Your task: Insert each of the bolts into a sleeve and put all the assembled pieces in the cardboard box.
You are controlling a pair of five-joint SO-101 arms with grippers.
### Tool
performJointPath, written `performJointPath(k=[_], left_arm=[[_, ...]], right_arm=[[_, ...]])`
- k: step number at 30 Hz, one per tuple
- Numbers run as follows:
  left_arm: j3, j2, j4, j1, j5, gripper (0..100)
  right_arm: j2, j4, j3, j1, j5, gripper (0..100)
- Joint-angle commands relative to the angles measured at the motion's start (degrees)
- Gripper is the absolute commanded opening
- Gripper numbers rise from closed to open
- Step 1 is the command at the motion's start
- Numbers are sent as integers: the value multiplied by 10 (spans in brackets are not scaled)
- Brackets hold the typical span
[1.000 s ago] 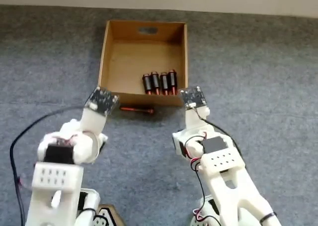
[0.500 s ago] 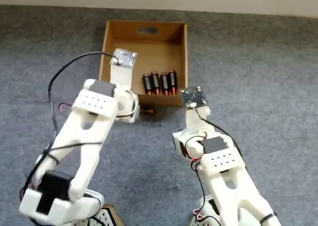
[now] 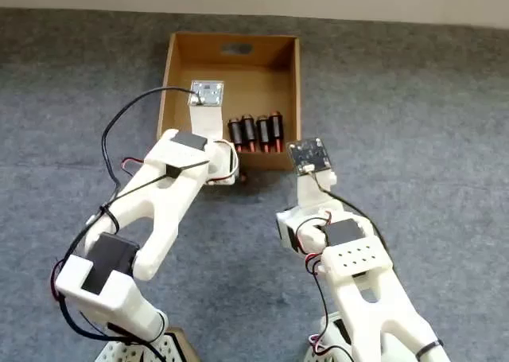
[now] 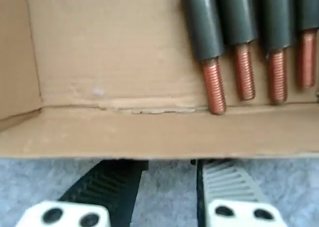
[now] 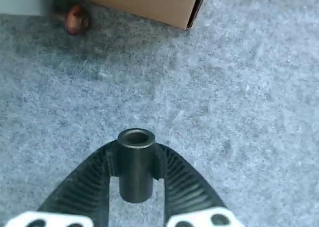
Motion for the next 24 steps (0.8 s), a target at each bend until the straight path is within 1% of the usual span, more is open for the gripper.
performJointPath(k=[1,11,18,22,24], left_arm=[[-18,-3,-29,7,5,167],[-10,0,-33,4,6,168],[-12,61,-33,4,6,166],[-15,53,-28,7,3,165],[-16,46,-7,7,2,165]], right_arm=[[-19,-7,-1,7,-1,5],[-19,-6,-1,7,-1,5],[-19,-6,-1,7,-1,5],[-19,-6,-1,7,-1,5],[-20,-6,-1,7,-1,5]])
